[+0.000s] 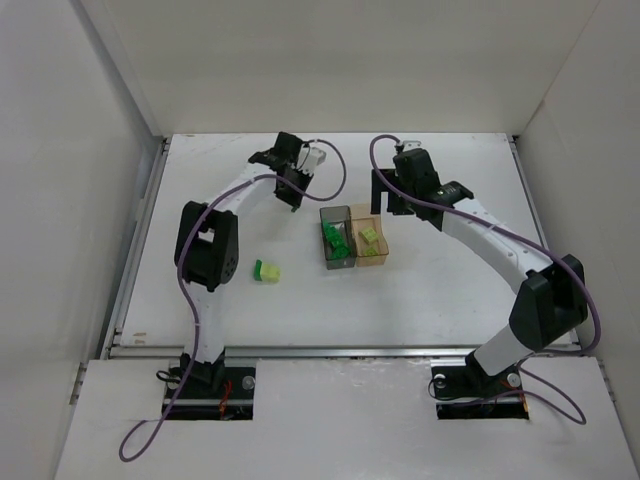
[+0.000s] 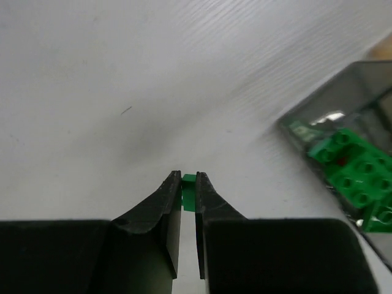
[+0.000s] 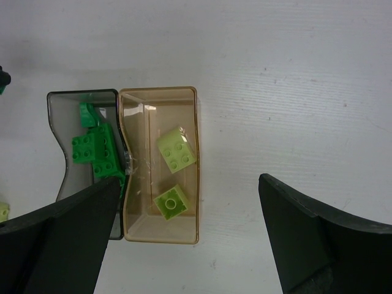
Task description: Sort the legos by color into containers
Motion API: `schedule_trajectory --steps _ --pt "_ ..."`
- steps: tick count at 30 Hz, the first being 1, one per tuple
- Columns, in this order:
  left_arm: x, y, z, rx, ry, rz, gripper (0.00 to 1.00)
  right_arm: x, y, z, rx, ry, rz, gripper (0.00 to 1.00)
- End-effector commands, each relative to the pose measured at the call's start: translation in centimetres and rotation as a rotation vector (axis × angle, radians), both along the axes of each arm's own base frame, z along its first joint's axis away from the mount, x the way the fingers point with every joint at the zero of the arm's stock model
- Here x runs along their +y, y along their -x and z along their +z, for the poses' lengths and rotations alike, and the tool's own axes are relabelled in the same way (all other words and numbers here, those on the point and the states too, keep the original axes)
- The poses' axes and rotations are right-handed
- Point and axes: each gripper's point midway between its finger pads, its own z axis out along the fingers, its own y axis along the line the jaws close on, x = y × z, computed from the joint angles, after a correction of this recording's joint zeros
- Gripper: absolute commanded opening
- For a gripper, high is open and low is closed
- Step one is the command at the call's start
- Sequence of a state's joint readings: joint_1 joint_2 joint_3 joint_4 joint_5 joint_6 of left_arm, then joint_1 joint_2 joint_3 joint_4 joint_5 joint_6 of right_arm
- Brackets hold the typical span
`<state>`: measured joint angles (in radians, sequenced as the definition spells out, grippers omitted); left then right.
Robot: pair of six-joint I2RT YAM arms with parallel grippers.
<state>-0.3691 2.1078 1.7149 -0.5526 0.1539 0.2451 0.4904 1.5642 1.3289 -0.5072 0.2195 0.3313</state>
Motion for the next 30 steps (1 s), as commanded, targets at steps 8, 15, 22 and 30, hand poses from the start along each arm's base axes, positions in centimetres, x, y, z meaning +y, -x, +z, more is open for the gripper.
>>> schedule_trajectory --steps 8,15,22,30 --pt "-11.6 8.2 5.8 -0.038 0.152 -0.396 0.00 0.4 -1.7 2.7 -0.086 -0.020 -0.014 0.99" --pt "-12.3 9.1 4.5 -0.011 0.154 -0.410 0.40 0.2 -1.6 2.5 -0.080 -0.009 -0.020 0.99" --pt "-14.3 9.0 8.1 -0.052 0.211 -0.463 0.67 0.0 -1.4 2.5 -0.080 -0.009 -0.020 0.99" --pt "-10.3 8.8 13.9 -0.205 0.090 -0.569 0.67 1.1 -0.6 5.0 -0.176 -0.006 0.127 0.99"
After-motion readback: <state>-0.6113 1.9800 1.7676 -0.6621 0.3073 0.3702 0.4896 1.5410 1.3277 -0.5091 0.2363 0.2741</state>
